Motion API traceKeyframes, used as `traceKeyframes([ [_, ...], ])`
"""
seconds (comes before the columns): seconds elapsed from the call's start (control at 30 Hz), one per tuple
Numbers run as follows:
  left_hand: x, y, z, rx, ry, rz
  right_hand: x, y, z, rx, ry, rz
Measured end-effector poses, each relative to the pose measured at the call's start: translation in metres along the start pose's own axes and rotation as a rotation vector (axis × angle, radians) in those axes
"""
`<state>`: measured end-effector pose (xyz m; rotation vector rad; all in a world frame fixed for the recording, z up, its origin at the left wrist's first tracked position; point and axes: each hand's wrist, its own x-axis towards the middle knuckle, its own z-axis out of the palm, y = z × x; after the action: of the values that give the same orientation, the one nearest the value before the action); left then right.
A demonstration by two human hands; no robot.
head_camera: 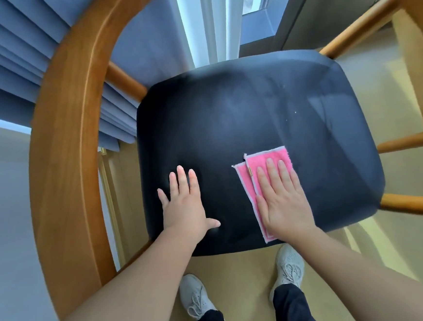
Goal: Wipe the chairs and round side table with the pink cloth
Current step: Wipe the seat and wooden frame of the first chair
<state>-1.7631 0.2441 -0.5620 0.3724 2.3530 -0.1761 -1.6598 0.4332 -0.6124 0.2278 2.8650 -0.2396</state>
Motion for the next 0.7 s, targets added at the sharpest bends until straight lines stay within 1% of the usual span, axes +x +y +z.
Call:
traceKeyframes([
  [0.1, -0.003, 0.006, -0.002, 0.017, -0.002, -0.017, -0.024, 0.006, 0.007, -0.014, -0.03, 0.002],
  [0.13, -0.005, 0.009, -0.003, 0.031, 0.01, -0.002, -0.025, 0.007, 0.007, -0.019, -0.034, 0.005],
  [0.27, -0.01, 0.028, 0.0, 0.043, 0.02, 0.167, -0.021, 0.008, 0.005, -0.008, -0.021, 0.011],
  [0.37, 0.0, 0.04, 0.003, 0.0, 0.01, 0.152, -0.014, 0.013, 0.003, 0.006, 0.001, -0.015],
  [0.43, 0.005, 0.042, 0.004, 0.014, 0.009, 0.133, 0.005, 0.02, -0.002, 0.028, 0.024, 0.003],
  [0.57, 0.005, 0.043, 0.003, 0.025, -0.01, 0.122, 0.07, 0.037, -0.023, 0.029, 0.038, 0.077],
  [0.7, 0.007, 0.046, 0.004, 0.047, -0.027, 0.109, 0.127, 0.044, -0.045, 0.0, -0.014, 0.051],
])
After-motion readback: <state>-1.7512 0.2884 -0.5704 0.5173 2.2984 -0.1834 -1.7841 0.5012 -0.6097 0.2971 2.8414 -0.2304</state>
